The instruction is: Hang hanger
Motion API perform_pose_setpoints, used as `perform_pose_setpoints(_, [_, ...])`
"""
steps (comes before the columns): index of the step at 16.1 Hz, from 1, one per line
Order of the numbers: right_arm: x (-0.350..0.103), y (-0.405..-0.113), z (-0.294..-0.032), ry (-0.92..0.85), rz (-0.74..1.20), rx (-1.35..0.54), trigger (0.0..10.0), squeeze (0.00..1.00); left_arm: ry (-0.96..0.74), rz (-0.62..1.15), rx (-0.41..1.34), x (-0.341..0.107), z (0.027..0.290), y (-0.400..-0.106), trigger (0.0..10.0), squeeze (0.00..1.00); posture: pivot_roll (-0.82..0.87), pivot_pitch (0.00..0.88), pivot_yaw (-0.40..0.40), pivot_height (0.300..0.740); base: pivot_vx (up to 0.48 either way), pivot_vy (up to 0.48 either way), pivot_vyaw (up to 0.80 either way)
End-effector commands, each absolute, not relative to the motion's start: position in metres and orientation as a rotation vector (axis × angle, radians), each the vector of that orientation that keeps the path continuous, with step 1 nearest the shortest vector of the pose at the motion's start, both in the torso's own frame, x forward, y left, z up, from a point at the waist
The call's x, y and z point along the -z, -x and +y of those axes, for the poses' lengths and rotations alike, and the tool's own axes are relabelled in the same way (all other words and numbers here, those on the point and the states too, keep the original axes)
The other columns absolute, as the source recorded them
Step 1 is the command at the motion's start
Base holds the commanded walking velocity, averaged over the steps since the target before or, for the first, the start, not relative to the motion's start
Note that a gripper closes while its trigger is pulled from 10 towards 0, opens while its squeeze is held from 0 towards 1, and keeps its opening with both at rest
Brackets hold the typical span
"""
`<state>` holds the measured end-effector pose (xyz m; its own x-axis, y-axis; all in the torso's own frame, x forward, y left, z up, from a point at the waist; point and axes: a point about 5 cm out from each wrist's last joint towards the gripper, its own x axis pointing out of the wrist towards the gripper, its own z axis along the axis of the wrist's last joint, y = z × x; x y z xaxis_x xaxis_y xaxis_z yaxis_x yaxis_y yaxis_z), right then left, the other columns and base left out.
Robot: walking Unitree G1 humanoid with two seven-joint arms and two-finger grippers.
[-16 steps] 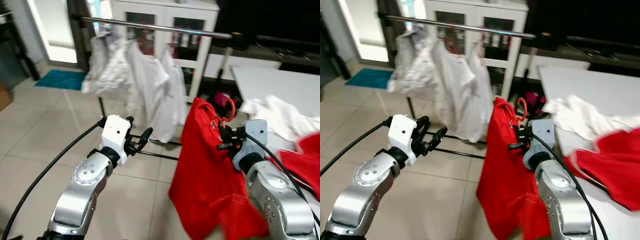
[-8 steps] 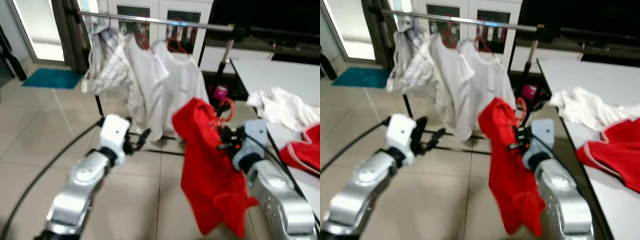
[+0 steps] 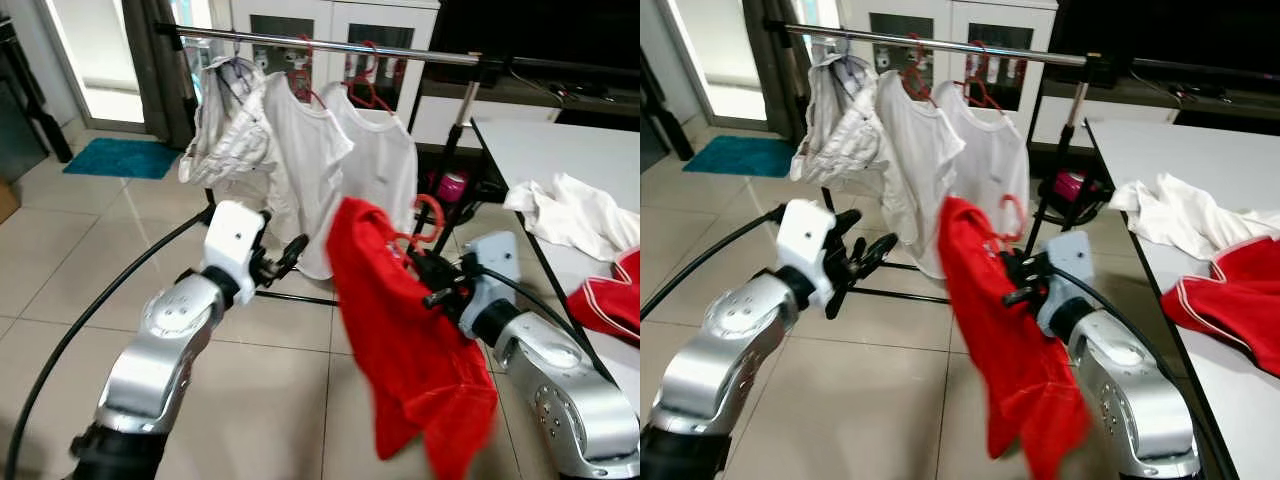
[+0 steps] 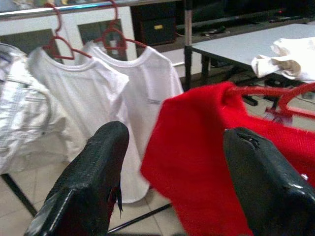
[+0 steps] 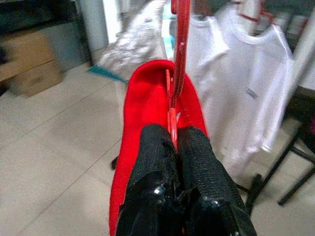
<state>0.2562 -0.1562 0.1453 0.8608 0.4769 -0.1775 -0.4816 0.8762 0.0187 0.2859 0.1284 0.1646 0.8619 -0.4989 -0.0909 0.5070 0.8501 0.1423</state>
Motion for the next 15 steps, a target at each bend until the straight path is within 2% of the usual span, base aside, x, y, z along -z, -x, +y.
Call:
perform_pose_setpoints(1, [-0.160,-0.257,-0.150,0.036,0.107,-0.566,8.8,0.00,-0.166,0.080,0.517,-0.160,0.127,-0.289,10.0,0.38,-0.12,0.000,-0.021,0.740,0.000,0.000,0.00])
perform_pose_setpoints(2, [-0.162,-0.258,-0.149,0.037,0.100,-0.579,4.7,0.00,-0.159,0.089,0.508,-0.159,0.128,-0.290,10.0,0.57,-0.12,0.000,-0.020,0.740,0.000,0.000,0.00])
perform_pose_setpoints(3, [-0.166,-0.259,-0.146,0.030,0.084,-0.602,0.0,0.00,-0.149,0.099,0.507,-0.158,0.129,-0.293,10.0,1.00,-0.13,0.000,-0.020,0.740,0.000,0.000,0.00])
perform_pose_setpoints(6, [-0.175,-0.261,-0.138,0.000,0.050,-0.658,0.0,0.00,-0.158,0.114,0.527,-0.158,0.122,-0.298,10.0,1.00,-0.12,0.000,-0.020,0.740,0.000,0.000,0.00])
perform_pose_setpoints(7, [-0.177,-0.261,-0.135,-0.006,0.041,-0.680,0.0,0.00,-0.160,0.117,0.533,-0.157,0.120,-0.299,10.0,0.58,-0.12,0.000,-0.019,0.740,0.000,0.000,0.00])
perform_pose_setpoints(8, [-0.179,-0.260,-0.131,-0.009,0.030,-0.706,0.0,0.00,-0.138,0.115,0.543,-0.157,0.117,-0.301,10.0,0.00,-0.12,0.000,-0.016,0.740,0.000,0.000,0.00])
perform_pose_setpoints(10, [-0.180,-0.257,-0.127,-0.006,0.020,-0.739,0.0,0.00,-0.062,0.082,0.601,-0.165,0.110,-0.301,10.0,0.00,-0.12,0.000,-0.009,0.740,0.000,0.000,0.00])
perform_pose_setpoints(13, [-0.181,-0.257,-0.126,-0.005,0.016,-0.749,0.0,0.00,-0.019,0.086,0.592,-0.166,0.110,-0.304,10.0,0.00,-0.13,0.000,-0.008,0.740,0.000,0.000,0.00])
perform_pose_setpoints(14, [-0.183,-0.255,-0.125,-0.004,0.005,-0.769,0.0,0.00,0.050,0.087,0.602,-0.169,0.107,-0.307,10.0,0.00,-0.13,0.000,-0.005,0.740,0.000,0.000,0.00])
perform_pose_setpoints(15, [-0.184,-0.255,-0.125,-0.003,0.001,-0.776,0.0,0.00,0.073,0.094,0.609,-0.169,0.107,-0.308,8.9,0.00,-0.13,0.000,-0.003,0.740,0.000,0.000,0.00])
